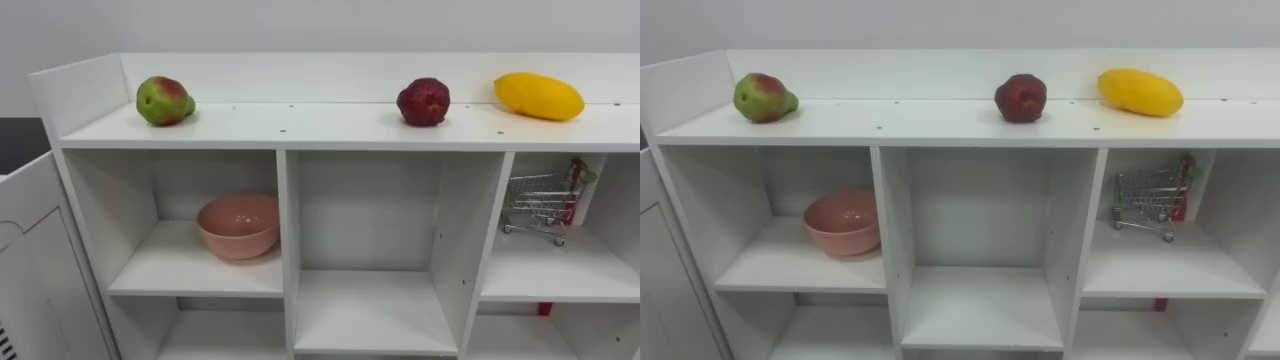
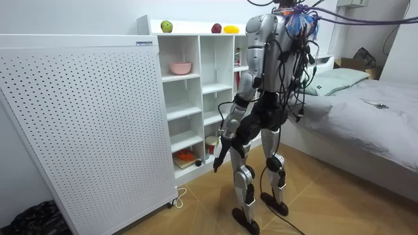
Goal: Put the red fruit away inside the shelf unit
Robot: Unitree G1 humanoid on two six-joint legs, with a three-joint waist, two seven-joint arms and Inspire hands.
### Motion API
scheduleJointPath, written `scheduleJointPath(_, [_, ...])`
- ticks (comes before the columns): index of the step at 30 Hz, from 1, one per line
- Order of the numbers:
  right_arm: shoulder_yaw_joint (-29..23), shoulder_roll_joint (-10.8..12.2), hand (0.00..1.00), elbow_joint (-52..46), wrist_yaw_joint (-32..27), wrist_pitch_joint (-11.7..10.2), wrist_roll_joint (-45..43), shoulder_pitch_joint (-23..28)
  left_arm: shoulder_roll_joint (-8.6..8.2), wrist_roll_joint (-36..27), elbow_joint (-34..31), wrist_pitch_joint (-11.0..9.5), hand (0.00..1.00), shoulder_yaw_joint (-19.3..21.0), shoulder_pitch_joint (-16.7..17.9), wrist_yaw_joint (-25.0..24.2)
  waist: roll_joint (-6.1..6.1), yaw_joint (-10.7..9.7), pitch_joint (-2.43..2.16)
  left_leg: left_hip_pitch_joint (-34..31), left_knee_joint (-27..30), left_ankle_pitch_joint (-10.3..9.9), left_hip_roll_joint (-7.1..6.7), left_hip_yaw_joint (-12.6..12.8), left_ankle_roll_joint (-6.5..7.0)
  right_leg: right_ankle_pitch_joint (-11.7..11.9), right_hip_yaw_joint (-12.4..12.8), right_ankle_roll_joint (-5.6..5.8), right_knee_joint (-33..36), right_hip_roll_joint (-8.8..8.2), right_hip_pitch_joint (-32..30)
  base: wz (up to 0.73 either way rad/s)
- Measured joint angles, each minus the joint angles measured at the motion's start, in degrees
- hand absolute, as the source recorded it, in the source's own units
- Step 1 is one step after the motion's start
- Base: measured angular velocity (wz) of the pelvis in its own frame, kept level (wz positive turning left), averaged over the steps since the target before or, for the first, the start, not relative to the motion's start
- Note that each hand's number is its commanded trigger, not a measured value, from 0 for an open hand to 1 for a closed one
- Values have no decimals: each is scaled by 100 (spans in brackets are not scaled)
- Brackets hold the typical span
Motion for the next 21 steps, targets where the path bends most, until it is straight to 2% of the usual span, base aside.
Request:
scheduleJointPath(5, [63, 2, 0, -5, -77, 0, 100, -2, -3, -6, -9, -3, 0, -4, -2, 25, -42, 11, -23, 23, -42, 0, 1, 17, 0, -1, 11, -1, -23, -2, -5, 0])
scheduleJointPath(12, [-108, 29, 0, -15, -234, 80, 409, 27, -3, -1, -13, -24, 0, -8, -45, 116, -73, -6, -19, 111, -107, 0, 2, 18, -1, -1, -19, -1, 3, -8, 13, 0])
scheduleJointPath(16, [-463, 36, 0, -96, -491, 82, 573, -12, 1, -15, -8, -113, 0, 54, -68, 119, -99, -43, 5, 110, -112, 0, 7, 48, 0, 0, -20, -1, 22, -10, 49, -3])
scheduleJointPath(18, [-665, 36, 0, -315, -668, 81, 711, -23, 3, -11, -8, -129, 0, 55, -69, 122, -109, -82, 35, 100, -117, -4, 7, 48, 2, -1, -28, -1, 19, -11, 58, 0])
scheduleJointPath(21, [-1236, 28, 0, -1105, -1203, 80, 1182, -28, 8, -48, -34, -162, 0, 199, 31, 148, -113, -121, 48, 183, -154, 1, 5, 127, 7, -6, 8, 6, -13, -36, 65, -13])
